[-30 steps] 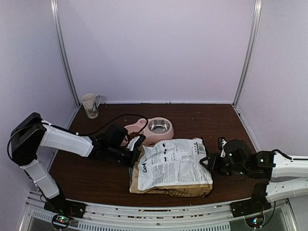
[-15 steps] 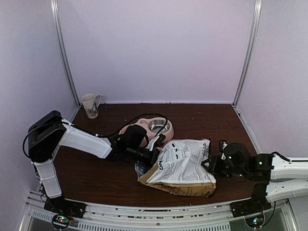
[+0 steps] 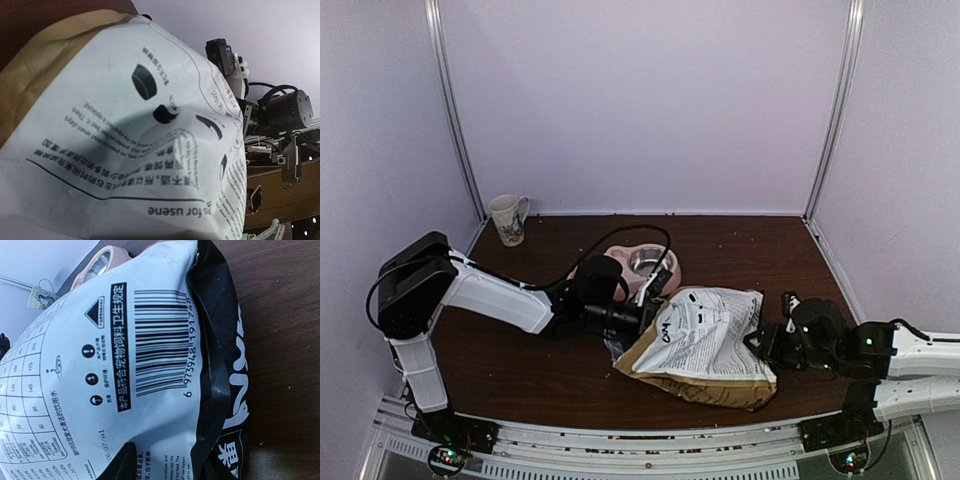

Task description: Serve the pet food

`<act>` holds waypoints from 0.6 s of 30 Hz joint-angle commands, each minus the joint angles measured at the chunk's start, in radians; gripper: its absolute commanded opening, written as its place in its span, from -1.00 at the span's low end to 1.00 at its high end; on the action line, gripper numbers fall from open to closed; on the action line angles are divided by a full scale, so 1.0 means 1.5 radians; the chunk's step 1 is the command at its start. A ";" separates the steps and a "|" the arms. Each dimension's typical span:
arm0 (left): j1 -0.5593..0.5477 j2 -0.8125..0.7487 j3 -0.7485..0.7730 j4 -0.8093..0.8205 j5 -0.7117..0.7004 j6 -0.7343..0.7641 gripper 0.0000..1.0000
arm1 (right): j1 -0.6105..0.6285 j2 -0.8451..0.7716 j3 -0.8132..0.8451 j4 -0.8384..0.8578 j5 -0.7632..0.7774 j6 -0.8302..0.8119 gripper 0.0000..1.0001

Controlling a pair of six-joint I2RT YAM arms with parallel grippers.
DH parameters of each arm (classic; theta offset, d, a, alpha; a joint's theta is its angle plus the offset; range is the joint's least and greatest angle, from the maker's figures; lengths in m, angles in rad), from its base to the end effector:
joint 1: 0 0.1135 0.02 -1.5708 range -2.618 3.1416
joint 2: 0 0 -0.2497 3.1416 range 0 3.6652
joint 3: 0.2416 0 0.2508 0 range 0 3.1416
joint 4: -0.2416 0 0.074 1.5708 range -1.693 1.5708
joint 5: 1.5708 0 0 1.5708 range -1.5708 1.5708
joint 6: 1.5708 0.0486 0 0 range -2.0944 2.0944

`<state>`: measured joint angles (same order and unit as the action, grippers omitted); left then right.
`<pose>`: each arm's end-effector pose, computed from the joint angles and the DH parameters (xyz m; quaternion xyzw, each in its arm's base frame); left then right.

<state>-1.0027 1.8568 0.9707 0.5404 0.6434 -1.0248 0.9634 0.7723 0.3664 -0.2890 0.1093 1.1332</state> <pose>0.1891 -0.3504 0.1641 0.1732 0.7782 -0.5998 0.0688 0.1085 0.1468 0.1684 0.0998 0.8990 0.3423 0.2542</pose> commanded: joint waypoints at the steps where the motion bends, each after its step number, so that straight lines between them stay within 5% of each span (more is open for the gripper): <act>1: -0.020 -0.080 -0.010 0.139 0.035 -0.047 -1.00 | 0.004 -0.037 0.014 -0.006 0.005 0.000 -0.14; 9: -0.014 -0.175 -0.060 0.070 -0.017 -0.049 -1.00 | 0.004 -0.092 0.115 -0.157 0.082 -0.049 0.40; 18: -0.012 -0.246 -0.096 0.058 -0.046 -0.054 -1.00 | 0.069 0.026 0.332 -0.181 0.055 -0.149 0.50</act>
<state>-1.0183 1.5826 0.8295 0.4984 0.5961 -1.1110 1.0050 0.7250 0.7586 -0.5617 0.1917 0.9951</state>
